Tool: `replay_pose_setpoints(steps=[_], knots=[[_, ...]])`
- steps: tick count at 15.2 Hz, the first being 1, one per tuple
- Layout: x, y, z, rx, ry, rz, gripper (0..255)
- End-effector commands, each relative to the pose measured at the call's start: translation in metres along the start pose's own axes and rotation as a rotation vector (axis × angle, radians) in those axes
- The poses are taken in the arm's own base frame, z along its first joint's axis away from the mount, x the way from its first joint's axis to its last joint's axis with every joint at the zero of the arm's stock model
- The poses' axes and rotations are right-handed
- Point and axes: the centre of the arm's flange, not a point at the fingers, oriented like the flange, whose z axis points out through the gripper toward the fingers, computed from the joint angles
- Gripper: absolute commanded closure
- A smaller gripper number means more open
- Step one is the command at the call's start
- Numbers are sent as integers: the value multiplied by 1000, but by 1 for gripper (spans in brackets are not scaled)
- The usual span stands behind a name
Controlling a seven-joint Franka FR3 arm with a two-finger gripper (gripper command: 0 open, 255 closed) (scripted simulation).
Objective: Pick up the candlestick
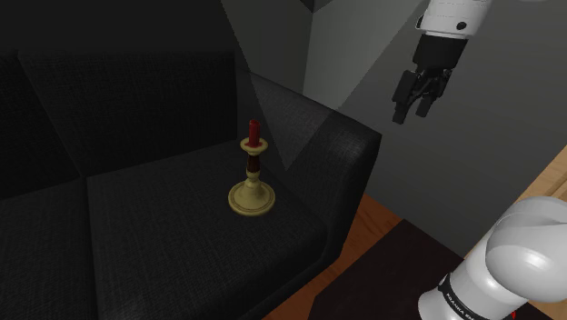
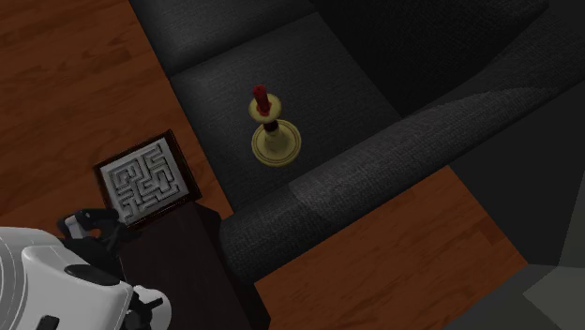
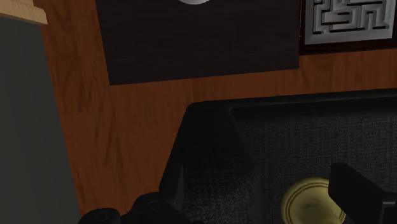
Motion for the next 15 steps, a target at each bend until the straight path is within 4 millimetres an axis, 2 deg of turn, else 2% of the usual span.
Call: replay_pose_setpoints(steps=[1, 15], knots=[[0, 0, 0, 0, 0, 0, 0], [137, -122, 31, -16, 3, -25, 0]])
